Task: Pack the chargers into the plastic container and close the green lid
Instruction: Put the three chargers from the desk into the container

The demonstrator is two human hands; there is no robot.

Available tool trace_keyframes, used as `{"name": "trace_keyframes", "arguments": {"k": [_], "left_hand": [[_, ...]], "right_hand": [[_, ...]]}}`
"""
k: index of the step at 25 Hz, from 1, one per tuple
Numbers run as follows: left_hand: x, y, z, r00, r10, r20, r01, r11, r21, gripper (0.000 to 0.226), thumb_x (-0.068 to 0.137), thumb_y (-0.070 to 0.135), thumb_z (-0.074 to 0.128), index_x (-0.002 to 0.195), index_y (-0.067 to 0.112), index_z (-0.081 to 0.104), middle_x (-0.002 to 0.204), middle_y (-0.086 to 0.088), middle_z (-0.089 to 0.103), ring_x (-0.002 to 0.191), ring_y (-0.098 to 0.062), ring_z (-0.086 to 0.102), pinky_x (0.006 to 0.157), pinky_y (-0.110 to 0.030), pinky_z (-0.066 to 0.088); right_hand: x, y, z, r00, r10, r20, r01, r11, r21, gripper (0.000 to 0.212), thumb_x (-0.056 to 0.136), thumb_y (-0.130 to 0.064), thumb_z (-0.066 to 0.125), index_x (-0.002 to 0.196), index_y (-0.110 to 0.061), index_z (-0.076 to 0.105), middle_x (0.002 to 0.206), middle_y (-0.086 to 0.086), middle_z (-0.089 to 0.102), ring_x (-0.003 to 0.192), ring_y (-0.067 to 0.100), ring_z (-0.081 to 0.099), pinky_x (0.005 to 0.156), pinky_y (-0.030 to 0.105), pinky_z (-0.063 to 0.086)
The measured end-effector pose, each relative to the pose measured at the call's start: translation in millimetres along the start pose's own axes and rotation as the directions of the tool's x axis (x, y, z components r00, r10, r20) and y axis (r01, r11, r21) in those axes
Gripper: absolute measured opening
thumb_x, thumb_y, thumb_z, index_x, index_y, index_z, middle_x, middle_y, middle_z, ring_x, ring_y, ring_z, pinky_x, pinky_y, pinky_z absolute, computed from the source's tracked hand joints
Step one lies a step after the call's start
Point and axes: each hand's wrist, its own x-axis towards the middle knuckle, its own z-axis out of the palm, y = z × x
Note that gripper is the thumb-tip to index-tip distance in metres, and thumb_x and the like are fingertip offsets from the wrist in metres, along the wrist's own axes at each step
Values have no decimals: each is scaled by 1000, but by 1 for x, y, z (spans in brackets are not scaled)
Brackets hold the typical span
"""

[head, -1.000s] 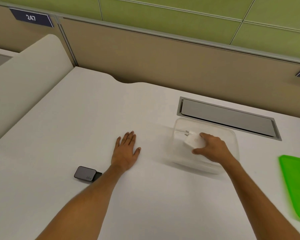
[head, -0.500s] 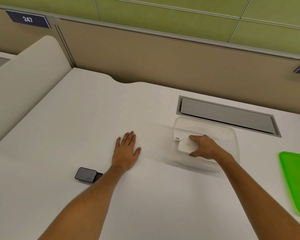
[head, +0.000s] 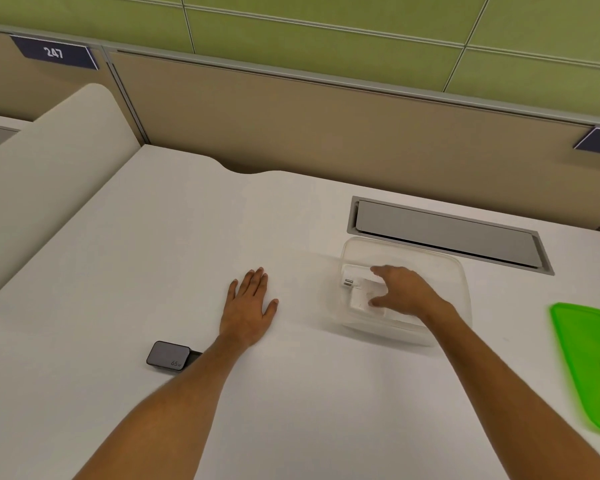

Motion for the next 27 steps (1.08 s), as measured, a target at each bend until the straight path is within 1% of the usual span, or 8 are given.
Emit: {"name": "trace_keyframes", "arguments": {"k": [2,5,7,9,11,13,18,27], "left_hand": [[0,0,0,1000,3,5,-3,1000,2,66,95,50,20,150,15,8,161,2,6,147,-12,-1,120,-39,-2],[-1,-1,1,1000,4,15,-4,1000,22,67,95,51,18,150,15,7,161,2,4,147,-12,-2,120,-39,-2],[-1,-1,1,1000,3,19,-3,1000,26,68,94,52,16,150,15,6,161,2,4,147,-12,-2,120,-39,-2],[-1,-1,1,1000,1,16,-1,1000,24,69,93,53,14,150,16,6,161,2,5,147,-12,-1,120,-39,-2],[-1,-1,2,1000,2,15,-2,1000,27,69,93,53,14,150,16,6,161,2,5,148,-13,0,120,-40,-2],[-1,-1,2,1000,2,19,-3,999,34,67,95,52,16,150,15,5,161,1,5,148,-13,0,120,-40,-1],[0,-2,2,1000,4,20,-4,999,39,66,96,50,21,150,15,7,161,0,6,148,-14,1,121,-41,0],[1,-2,2,1000,2,28,-3,999,37,66,96,50,22,150,15,7,161,1,7,148,-14,2,121,-41,1]], "right_hand": [[-10,-14,-13,969,-58,-239,68,997,36,62,86,-37,65,140,-16,44,143,4,49,127,24,49,100,37,43],[-32,-51,-23,777,-189,-601,282,957,63,42,87,-22,65,126,-9,58,128,7,62,116,27,58,89,37,51],[-47,-80,-13,642,-277,-714,410,912,14,36,84,-15,67,118,-5,64,118,11,67,108,28,63,86,36,53],[-60,-104,11,584,-362,-727,488,872,-43,34,83,-15,66,116,-4,64,114,13,67,104,28,63,88,34,51],[-68,-117,42,601,-421,-679,525,849,-61,36,85,-17,63,118,-4,63,117,12,66,106,28,61,93,34,49],[-74,-120,77,689,-425,-587,499,866,-42,38,89,-22,59,124,-6,60,123,11,63,112,28,59,100,37,46],[-81,-110,136,891,-266,-367,263,963,-59,53,93,-43,47,137,-13,50,141,6,52,130,25,49,110,46,34],[-72,-100,161,940,-185,-287,184,982,-31,61,96,-51,32,145,-15,38,153,2,36,141,23,32,118,45,14]]}}
